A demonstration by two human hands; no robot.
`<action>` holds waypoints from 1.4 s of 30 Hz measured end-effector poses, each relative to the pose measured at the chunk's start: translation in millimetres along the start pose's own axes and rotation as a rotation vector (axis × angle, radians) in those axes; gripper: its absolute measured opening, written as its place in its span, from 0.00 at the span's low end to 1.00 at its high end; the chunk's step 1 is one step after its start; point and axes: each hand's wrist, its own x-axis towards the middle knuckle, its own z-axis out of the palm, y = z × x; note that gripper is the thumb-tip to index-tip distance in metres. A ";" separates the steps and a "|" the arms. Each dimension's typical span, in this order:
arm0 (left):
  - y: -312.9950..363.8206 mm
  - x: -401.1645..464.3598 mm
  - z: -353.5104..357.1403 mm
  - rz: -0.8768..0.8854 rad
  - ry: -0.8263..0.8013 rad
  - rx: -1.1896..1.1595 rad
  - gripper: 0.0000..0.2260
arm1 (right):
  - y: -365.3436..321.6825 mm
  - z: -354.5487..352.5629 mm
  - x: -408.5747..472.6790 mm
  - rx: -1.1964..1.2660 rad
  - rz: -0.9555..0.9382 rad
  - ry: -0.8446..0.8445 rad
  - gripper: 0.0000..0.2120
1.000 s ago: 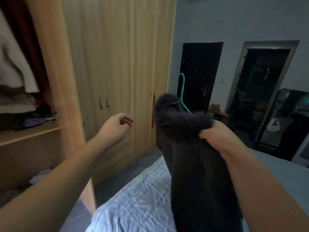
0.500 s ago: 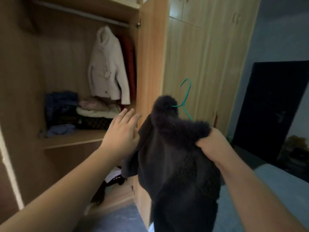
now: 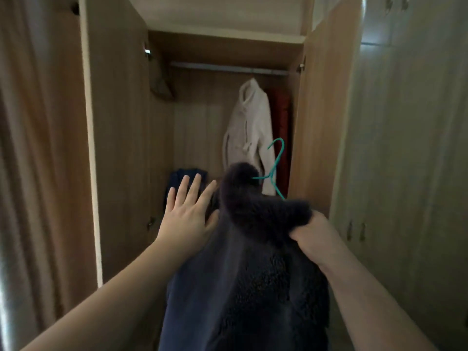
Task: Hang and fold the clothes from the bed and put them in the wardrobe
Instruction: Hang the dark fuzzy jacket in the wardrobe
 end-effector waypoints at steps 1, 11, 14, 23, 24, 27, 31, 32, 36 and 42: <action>-1.9 7.0 3.2 -0.022 -0.004 0.016 0.32 | 1.1 4.1 15.0 0.029 -0.009 -0.033 0.13; -29.5 97.8 43.5 -0.119 0.081 0.085 0.30 | -0.6 38.4 162.2 0.074 -0.057 -0.109 0.15; -41.4 131.6 62.1 -0.084 0.110 0.117 0.31 | 0.5 47.7 205.0 0.058 -0.072 -0.094 0.13; -108.9 282.6 117.7 0.025 0.233 0.140 0.30 | -7.3 112.3 354.8 -0.006 -0.115 0.087 0.11; -116.3 302.7 122.6 0.031 0.245 0.130 0.30 | -9.7 118.7 373.9 -0.010 -0.119 0.102 0.11; -139.7 362.9 136.0 0.017 0.266 0.070 0.29 | -18.3 131.9 430.5 -0.043 -0.145 0.177 0.12; -165.1 433.1 149.3 -0.012 0.283 0.022 0.30 | -34.7 137.9 495.2 -0.046 -0.152 0.231 0.14; -169.0 450.1 151.4 -0.004 0.287 0.023 0.31 | -39.0 137.9 512.5 -0.045 -0.165 0.242 0.15; -179.0 515.5 159.8 0.051 0.342 0.068 0.31 | -52.3 145.4 586.0 -0.079 -0.205 0.273 0.13; -185.4 606.7 190.3 0.083 0.438 0.103 0.30 | -57.0 159.3 691.7 -0.119 -0.258 0.262 0.05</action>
